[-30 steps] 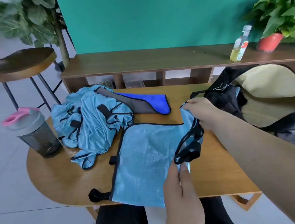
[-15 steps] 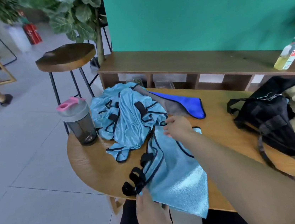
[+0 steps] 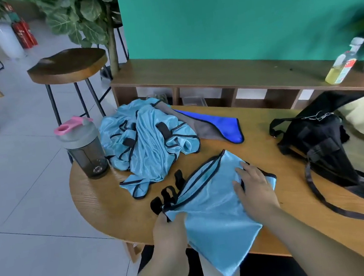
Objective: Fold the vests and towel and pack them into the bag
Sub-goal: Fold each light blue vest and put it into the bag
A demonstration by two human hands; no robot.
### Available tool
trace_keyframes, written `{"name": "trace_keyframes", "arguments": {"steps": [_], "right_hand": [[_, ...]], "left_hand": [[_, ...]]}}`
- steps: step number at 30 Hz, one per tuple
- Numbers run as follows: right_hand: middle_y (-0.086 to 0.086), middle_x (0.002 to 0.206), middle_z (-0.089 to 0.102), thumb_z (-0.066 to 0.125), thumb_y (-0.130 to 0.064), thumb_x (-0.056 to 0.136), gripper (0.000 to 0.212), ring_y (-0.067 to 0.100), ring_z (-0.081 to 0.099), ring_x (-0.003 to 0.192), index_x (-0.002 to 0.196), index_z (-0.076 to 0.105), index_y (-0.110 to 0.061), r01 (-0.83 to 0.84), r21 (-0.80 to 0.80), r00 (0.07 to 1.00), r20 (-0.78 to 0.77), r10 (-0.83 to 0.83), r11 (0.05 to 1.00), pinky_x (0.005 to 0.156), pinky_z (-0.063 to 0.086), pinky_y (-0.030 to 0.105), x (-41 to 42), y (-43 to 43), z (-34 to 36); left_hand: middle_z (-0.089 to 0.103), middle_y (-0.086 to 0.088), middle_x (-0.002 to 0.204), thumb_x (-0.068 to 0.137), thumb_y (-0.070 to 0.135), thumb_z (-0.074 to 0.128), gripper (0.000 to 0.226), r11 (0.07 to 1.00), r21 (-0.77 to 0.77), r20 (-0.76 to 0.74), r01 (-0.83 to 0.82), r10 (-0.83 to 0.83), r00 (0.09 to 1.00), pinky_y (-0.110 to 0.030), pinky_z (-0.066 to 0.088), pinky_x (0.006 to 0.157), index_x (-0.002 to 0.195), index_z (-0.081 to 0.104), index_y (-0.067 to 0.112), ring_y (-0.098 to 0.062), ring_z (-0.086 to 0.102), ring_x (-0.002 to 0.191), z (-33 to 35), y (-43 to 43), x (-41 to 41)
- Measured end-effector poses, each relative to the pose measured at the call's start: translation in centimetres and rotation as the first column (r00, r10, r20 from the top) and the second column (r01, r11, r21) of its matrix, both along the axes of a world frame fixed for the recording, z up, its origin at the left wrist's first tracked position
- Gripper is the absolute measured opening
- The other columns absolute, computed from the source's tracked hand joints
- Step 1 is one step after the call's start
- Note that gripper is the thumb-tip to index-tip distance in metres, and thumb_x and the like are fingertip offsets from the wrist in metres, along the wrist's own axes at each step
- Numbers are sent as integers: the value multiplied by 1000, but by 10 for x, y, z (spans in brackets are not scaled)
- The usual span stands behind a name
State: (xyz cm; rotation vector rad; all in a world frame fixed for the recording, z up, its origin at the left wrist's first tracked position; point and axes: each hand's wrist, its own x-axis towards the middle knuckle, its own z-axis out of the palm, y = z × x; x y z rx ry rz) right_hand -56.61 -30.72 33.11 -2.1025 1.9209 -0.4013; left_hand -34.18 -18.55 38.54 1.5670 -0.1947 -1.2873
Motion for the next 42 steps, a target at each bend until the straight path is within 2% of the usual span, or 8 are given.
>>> {"name": "trace_keyframes", "arguments": {"steps": [4,8,14,20,27,32,37,42], "right_hand": [[-6,171,20,33,-55,106,61,21,13,158,159,37,-25,294,6,955,-33,-294,956,127,24,47,-16,53,3],[-2,167,23,33,-58,106,61,28,17,153,159,35,-28,378,35,923,-87,-374,925,119,31,52,-28,86,16],[1,147,47,53,-41,106,48,31,36,135,153,48,-27,263,-35,964,-26,-264,964,108,42,46,-79,37,42],[0,156,46,60,-42,104,52,23,35,145,154,45,-37,48,165,999,-4,-48,985,107,48,41,-114,-33,42],[-11,116,56,68,-44,99,40,13,42,121,139,61,-41,-115,199,989,-73,132,973,95,43,35,-116,-60,44],[-21,102,56,77,-38,95,19,9,55,103,106,67,-49,-117,80,993,44,114,990,84,46,30,-116,-55,43],[-16,103,62,75,-35,97,9,5,55,93,106,72,-34,-42,-96,972,228,63,994,80,49,29,-112,-34,48],[-10,70,59,73,-44,96,9,9,47,61,95,66,-38,114,18,864,491,-108,993,58,42,28,-109,-25,56]], "left_hand": [[75,-8,83,94,13,73,9,984,33,116,178,-180,977,-48,62,90,90,72,21,-33,73,89,2,-41,8],[68,-7,93,95,22,74,16,918,-2,352,398,-371,859,-41,57,79,91,66,36,-25,64,82,9,-78,6],[66,2,110,95,28,76,42,841,-10,581,542,-436,688,-37,55,83,135,62,31,-19,63,88,0,-107,11],[64,-6,130,99,27,73,43,897,-63,572,438,-327,752,-31,45,98,141,63,22,-18,58,112,-14,-111,13],[67,0,123,96,24,77,43,891,-72,577,449,-330,747,-27,44,93,136,63,23,-16,62,111,-14,-110,16],[66,17,111,95,13,77,46,870,-97,534,484,-365,763,-20,44,91,134,60,30,-1,61,106,-17,-110,19],[72,10,120,102,14,68,38,887,-157,540,435,-292,789,-17,45,84,135,61,32,-3,65,109,-16,-107,18],[71,11,126,106,20,61,33,890,-243,525,386,-213,824,-16,42,89,138,62,30,-5,62,120,-11,-101,13]]}}
